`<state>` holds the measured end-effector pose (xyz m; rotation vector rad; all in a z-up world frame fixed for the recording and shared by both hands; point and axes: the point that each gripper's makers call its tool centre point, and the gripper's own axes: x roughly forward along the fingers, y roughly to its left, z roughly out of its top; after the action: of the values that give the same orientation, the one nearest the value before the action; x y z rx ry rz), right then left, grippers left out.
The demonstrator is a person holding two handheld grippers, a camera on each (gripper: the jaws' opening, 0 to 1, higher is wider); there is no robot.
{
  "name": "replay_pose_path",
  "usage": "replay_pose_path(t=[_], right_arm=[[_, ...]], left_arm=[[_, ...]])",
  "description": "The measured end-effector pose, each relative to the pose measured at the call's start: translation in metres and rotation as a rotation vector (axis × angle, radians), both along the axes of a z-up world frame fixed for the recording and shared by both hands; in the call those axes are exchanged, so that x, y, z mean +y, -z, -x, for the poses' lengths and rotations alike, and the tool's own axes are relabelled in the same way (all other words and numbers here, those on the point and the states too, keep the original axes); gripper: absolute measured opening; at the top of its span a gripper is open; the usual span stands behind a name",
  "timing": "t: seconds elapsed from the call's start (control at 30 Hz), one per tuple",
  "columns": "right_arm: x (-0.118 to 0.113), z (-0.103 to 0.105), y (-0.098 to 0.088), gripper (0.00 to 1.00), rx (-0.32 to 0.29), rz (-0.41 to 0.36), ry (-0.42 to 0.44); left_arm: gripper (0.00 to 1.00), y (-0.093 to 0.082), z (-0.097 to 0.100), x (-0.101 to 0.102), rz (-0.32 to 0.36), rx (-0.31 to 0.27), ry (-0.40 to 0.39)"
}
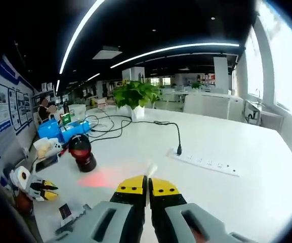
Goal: Clip sheet goods on table flip sheet goods clip sheet goods scan sheet goods put sheet goods back to table
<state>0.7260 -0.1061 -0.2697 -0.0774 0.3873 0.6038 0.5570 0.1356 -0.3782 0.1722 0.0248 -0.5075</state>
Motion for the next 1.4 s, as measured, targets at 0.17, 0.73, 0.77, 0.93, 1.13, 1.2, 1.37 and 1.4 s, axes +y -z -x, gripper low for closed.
replay_pose_path(t=[0.17,0.73,0.77,0.93,1.13,1.2,1.37,1.4], right_arm=[[-0.007,-0.008,0.005,0.00,0.011,0.014,0.019],[-0.024,-0.036,0.056,0.00,0.086,0.140,0.047],[-0.024,-0.038,0.058,0.00,0.092,0.137,0.046],[-0.023,-0.039,0.063,0.00,0.121,0.123,0.048],[-0.020,-0.046,0.068,0.00,0.157,0.099,0.028],[-0.018,-0.045,0.072,0.00,0.171,0.103,0.019],[-0.018,-0.046,0.079,0.00,0.181,0.115,0.017],[-0.019,-0.046,0.081,0.00,0.188,0.119,0.018]], left_arm=[[0.06,-0.001,0.001,-0.001,0.003,-0.003,0.004],[0.06,-0.001,0.000,-0.001,0.001,-0.002,0.002],[0.06,-0.001,0.001,-0.001,0.001,-0.002,0.003],[0.06,-0.001,0.001,-0.002,0.007,-0.001,0.007],[0.06,-0.002,0.001,-0.002,0.011,0.000,0.009],[0.06,-0.002,0.001,-0.001,0.009,-0.001,0.009],[0.06,-0.001,0.001,-0.001,0.008,-0.002,0.009],[0.06,-0.001,0.001,-0.001,0.008,-0.002,0.009]])
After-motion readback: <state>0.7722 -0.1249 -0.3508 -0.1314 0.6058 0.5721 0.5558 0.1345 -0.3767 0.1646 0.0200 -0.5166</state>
